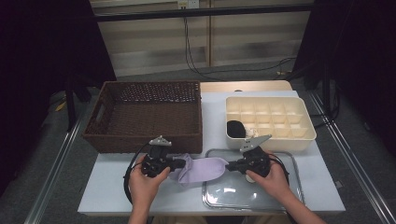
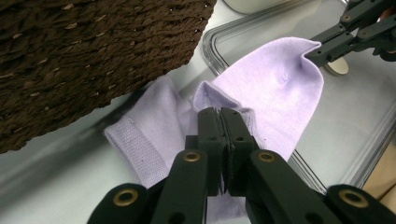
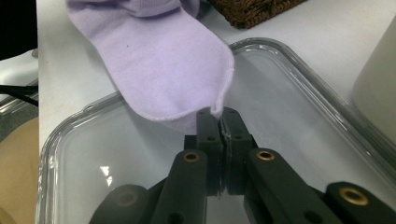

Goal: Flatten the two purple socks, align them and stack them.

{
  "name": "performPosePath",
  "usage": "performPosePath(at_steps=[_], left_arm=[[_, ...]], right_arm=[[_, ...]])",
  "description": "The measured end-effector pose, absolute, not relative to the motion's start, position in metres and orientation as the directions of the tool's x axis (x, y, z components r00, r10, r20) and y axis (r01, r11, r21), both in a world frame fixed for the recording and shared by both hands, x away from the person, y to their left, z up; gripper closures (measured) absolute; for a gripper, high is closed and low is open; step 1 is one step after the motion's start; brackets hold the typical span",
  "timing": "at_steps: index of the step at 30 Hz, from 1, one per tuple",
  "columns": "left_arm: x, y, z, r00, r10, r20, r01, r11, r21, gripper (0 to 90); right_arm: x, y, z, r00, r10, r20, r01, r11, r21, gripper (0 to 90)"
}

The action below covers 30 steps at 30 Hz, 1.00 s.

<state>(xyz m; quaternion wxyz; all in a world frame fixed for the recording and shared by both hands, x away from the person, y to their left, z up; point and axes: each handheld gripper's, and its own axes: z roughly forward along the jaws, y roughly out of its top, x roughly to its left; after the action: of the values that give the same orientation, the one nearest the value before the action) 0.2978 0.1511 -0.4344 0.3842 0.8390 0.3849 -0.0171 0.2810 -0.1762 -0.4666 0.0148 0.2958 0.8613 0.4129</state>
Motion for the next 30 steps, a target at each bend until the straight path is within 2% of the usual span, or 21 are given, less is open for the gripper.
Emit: performPosePath(at_steps=[11, 21, 25, 28, 30], left_arm=[[0.303, 0.152, -0.437, 0.69, 0.649, -0.319, 0.665, -0.396, 0.633, 90.0], [0.304, 0.148, -0.443, 0.688, 0.656, -0.309, 0.671, -0.415, 0.614, 88.5], [0.306, 0.149, -0.446, 0.68, 0.677, -0.283, 0.669, -0.413, 0.619, 76.5], [0.307, 0.152, -0.448, 0.671, 0.684, -0.288, 0.675, -0.402, 0.619, 62.9], [0.306, 0.154, -0.447, 0.667, 0.693, -0.274, 0.674, -0.405, 0.617, 59.3]], right_arm=[[0.275, -0.194, -0.463, -0.821, 0.541, 0.183, 0.49, 0.5, 0.714, 88.5], [0.271, -0.212, -0.464, -0.805, 0.561, 0.194, 0.509, 0.484, 0.712, 88.4], [0.269, -0.216, -0.464, -0.797, 0.573, 0.192, 0.517, 0.481, 0.709, 86.1], [0.268, -0.214, -0.458, -0.793, 0.593, 0.139, 0.49, 0.485, 0.724, 68.9], [0.269, -0.211, -0.452, -0.792, 0.598, 0.119, 0.475, 0.483, 0.735, 67.1]])
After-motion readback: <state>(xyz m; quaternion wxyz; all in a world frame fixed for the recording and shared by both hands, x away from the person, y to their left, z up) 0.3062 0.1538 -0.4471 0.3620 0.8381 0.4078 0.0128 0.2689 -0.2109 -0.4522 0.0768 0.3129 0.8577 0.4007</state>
